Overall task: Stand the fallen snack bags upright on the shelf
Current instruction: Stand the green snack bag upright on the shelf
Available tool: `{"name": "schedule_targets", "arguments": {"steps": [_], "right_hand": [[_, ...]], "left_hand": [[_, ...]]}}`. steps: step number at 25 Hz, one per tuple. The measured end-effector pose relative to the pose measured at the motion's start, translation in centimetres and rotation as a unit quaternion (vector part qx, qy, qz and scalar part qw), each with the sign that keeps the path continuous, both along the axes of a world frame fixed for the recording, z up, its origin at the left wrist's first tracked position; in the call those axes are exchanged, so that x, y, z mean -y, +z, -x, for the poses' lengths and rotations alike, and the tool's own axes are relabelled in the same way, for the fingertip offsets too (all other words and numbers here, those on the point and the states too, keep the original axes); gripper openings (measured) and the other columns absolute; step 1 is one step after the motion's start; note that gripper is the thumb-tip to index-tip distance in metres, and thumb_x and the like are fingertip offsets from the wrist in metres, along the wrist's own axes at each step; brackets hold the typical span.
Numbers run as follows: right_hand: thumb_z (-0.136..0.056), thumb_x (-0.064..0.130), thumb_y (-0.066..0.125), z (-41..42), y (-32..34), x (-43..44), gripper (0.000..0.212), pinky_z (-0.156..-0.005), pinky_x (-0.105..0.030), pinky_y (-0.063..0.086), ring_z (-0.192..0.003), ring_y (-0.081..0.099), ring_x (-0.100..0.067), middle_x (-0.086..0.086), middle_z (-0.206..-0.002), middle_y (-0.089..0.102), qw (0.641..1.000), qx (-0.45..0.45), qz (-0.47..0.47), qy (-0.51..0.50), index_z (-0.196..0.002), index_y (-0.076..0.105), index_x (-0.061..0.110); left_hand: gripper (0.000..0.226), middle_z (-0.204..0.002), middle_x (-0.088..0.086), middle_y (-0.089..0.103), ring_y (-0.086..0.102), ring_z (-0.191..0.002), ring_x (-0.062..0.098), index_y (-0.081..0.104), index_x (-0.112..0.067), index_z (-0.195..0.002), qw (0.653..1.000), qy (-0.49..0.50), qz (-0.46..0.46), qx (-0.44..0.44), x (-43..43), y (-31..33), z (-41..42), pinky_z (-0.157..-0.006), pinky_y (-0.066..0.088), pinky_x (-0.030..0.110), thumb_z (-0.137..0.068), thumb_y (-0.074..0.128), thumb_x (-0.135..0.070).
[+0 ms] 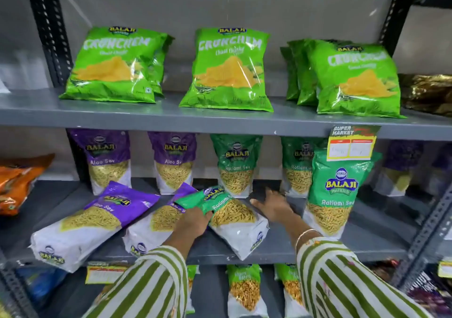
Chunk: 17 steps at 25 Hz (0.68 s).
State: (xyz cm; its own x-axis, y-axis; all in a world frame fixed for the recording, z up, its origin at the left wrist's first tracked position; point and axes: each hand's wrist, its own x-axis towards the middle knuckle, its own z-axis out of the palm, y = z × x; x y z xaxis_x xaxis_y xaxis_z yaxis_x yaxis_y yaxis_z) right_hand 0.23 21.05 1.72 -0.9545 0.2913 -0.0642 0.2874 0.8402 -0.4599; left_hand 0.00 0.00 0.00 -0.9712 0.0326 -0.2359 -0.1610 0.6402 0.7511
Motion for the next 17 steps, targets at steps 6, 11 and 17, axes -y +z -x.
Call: {"name": "schedule_targets", "arguments": {"steps": [6, 11, 17], "right_hand": [[-0.081, 0.049, 0.06, 4.4, -4.9, -3.4, 0.037, -0.054, -0.026, 0.041, -0.055, 0.057, -0.008, 0.007, -0.049, 0.063, 0.956, 0.196, 0.21, 0.065, -0.087, 0.062, 0.013], [-0.052, 0.045, 0.086, 6.7, -8.0, -5.2, 0.05, -0.08, -0.036, 0.055, -0.09, 0.065, -0.023, -0.011, -0.093, 0.071, 0.886, 0.299, 0.346, 0.07, -0.083, 0.063, 0.013], [-0.043, 0.025, 0.09, 2.9, -4.9, -3.1, 0.086, -0.097, -0.04, 0.051, -0.109, 0.063, -0.026, -0.012, -0.115, 0.069, 0.872, 0.289, 0.383, 0.097, -0.118, 0.057, 0.0]], "left_hand": [[0.061, -0.121, 0.032, 0.054, 0.056, -0.108, 0.042, 0.042, 0.009, -0.122, 0.915, 0.054, -0.253, 0.309, -3.6, -3.0, 1.6, -0.108, 0.038, 0.049, -0.087, 0.053, -0.039], [0.011, -0.045, 0.01, 0.068, 0.064, -0.051, 0.024, 0.056, -0.001, -0.077, 0.893, 0.072, -0.35, 0.273, -5.0, -4.9, 1.6, -0.092, 0.043, 0.053, -0.088, 0.054, -0.005], [0.015, -0.08, 0.012, 0.067, 0.063, -0.071, 0.024, 0.059, 0.001, -0.092, 0.927, 0.063, -0.292, 0.228, -3.2, -5.1, 0.5, -0.077, 0.057, 0.044, -0.078, 0.063, 0.006]]}}
